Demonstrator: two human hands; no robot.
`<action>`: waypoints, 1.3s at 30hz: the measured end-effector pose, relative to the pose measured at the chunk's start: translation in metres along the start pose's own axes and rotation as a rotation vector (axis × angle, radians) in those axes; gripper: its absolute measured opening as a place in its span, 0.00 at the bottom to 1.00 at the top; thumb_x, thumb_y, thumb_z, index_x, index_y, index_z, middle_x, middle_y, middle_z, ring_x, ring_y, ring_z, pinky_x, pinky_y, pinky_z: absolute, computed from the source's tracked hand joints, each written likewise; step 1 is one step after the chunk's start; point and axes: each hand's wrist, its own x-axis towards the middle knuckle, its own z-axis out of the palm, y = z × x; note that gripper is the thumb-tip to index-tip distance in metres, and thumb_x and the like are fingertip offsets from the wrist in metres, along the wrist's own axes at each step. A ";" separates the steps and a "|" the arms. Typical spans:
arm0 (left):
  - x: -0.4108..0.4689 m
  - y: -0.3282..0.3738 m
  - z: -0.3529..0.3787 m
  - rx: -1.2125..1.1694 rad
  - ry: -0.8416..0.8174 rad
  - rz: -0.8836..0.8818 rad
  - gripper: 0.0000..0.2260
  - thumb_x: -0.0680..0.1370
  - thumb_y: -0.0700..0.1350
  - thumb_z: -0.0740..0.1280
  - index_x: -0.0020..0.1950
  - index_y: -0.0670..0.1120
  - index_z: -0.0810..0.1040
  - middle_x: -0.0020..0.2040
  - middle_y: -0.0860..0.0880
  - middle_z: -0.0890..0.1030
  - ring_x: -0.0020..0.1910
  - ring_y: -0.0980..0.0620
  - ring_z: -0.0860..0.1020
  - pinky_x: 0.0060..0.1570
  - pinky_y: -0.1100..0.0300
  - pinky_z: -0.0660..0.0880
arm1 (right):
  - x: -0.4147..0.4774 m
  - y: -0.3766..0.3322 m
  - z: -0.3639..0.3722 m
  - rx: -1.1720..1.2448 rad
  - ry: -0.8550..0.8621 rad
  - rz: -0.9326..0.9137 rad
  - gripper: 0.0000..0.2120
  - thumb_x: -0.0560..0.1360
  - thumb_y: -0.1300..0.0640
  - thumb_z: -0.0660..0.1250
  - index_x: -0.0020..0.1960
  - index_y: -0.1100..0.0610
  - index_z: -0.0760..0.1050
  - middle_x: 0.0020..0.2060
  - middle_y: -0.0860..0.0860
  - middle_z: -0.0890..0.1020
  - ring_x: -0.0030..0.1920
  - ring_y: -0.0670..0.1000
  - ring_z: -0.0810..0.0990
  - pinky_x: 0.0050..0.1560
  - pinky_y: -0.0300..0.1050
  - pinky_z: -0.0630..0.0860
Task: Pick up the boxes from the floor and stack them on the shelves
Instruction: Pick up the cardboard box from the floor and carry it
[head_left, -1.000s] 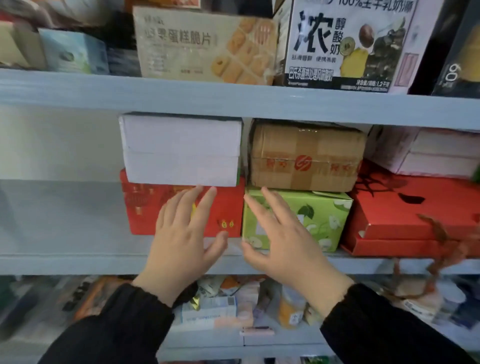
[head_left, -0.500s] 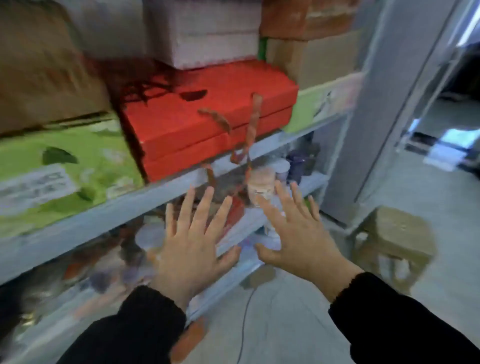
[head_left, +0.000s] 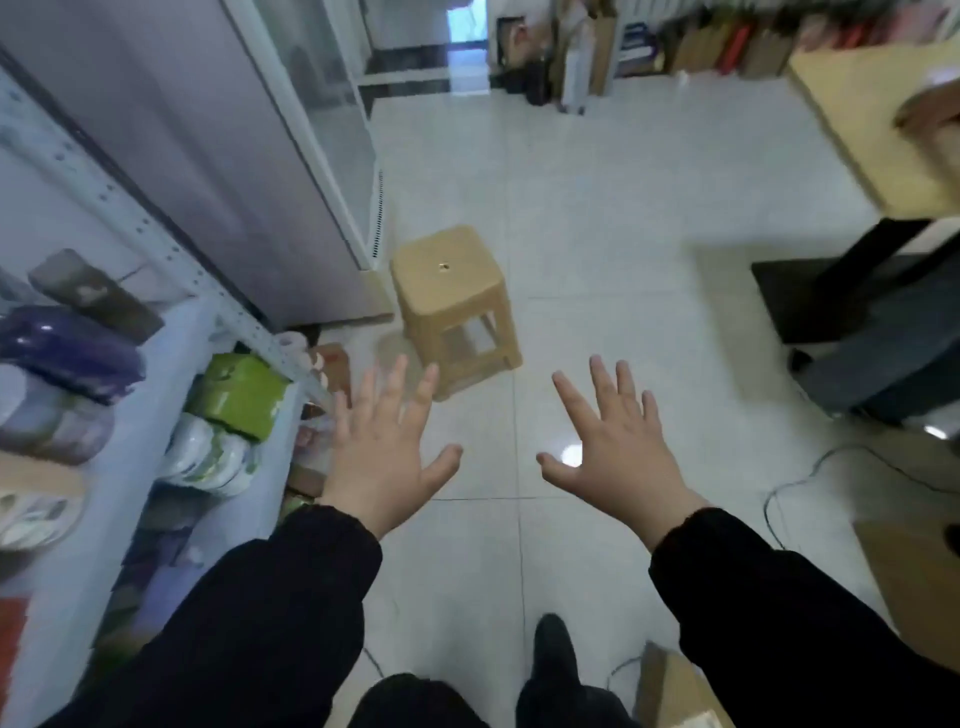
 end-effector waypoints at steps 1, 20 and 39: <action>0.017 0.016 0.009 -0.002 -0.035 0.061 0.40 0.75 0.70 0.45 0.83 0.57 0.38 0.84 0.48 0.40 0.82 0.42 0.38 0.78 0.37 0.41 | -0.004 0.020 0.006 0.015 0.004 0.073 0.45 0.71 0.29 0.52 0.83 0.43 0.42 0.83 0.56 0.41 0.82 0.61 0.37 0.79 0.65 0.45; -0.020 0.273 0.205 0.273 -0.667 1.141 0.37 0.81 0.65 0.51 0.82 0.56 0.34 0.84 0.48 0.41 0.83 0.42 0.41 0.79 0.38 0.45 | -0.288 0.050 0.235 0.634 -0.151 1.301 0.43 0.75 0.33 0.58 0.83 0.46 0.44 0.82 0.59 0.46 0.82 0.63 0.41 0.78 0.65 0.49; -0.132 0.368 0.602 0.379 -1.302 0.669 0.38 0.82 0.56 0.64 0.84 0.51 0.46 0.82 0.46 0.60 0.78 0.45 0.62 0.72 0.51 0.62 | -0.418 0.167 0.614 1.386 0.040 1.943 0.39 0.73 0.43 0.68 0.80 0.50 0.58 0.75 0.56 0.67 0.74 0.57 0.67 0.66 0.51 0.67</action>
